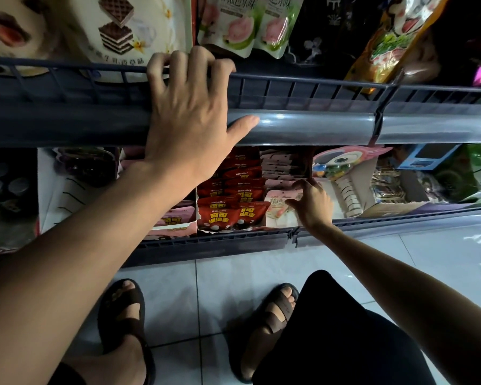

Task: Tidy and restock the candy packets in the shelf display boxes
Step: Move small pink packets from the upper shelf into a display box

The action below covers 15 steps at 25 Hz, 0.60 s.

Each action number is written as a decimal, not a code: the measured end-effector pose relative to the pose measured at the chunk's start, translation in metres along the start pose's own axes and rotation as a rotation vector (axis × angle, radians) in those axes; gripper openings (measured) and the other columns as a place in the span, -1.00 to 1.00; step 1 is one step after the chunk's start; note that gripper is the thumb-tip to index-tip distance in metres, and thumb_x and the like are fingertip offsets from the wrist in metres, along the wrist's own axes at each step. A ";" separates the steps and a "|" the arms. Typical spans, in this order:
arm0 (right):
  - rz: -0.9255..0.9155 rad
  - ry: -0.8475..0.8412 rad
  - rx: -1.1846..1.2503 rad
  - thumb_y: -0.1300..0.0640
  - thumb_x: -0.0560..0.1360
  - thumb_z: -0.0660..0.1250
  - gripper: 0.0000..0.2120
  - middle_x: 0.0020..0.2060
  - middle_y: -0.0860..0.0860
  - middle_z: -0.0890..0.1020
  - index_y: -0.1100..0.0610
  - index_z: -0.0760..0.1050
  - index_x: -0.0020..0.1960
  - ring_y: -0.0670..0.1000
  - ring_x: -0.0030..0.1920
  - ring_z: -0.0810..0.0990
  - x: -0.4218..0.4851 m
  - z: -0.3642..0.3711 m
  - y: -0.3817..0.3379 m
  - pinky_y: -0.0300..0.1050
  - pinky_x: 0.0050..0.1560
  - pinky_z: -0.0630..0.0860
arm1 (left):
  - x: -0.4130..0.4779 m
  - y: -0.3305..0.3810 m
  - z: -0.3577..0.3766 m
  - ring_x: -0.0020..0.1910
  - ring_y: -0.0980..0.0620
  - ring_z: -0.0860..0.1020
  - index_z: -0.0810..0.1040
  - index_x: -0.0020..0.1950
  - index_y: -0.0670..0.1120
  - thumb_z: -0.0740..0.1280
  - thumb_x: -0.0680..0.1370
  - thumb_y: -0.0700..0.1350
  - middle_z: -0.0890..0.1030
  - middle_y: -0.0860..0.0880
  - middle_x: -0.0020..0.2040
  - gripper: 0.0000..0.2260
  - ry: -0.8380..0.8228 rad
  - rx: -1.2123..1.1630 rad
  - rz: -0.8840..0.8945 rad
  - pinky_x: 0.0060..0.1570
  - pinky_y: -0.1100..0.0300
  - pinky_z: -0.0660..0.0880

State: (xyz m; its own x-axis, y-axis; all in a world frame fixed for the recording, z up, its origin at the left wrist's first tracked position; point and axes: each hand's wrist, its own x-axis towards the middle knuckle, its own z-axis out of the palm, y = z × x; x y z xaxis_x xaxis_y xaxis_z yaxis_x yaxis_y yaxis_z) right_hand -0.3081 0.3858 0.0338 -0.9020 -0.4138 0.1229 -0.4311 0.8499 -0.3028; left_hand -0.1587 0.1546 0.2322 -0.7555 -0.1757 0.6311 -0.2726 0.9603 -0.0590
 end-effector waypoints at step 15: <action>-0.501 0.335 0.190 0.14 0.48 0.42 -0.89 -0.12 -0.06 0.65 0.09 0.60 0.01 -0.14 -0.18 0.58 0.000 -0.259 -0.143 -0.18 -0.18 0.57 | 0.001 0.003 -0.019 0.09 -0.19 0.40 0.37 0.26 -0.17 0.18 0.52 0.29 0.45 -0.19 0.10 -0.42 -0.071 -0.029 0.000 0.21 -0.13 0.20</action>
State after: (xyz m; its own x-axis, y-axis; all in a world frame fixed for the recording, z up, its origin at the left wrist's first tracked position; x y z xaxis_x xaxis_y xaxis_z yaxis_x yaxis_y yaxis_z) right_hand -0.2520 0.3487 0.3214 -0.5627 -0.5959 0.5730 -0.8194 0.4940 -0.2908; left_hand -0.1488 0.1619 0.2477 -0.7961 -0.1899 0.5745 -0.2565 0.9659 -0.0361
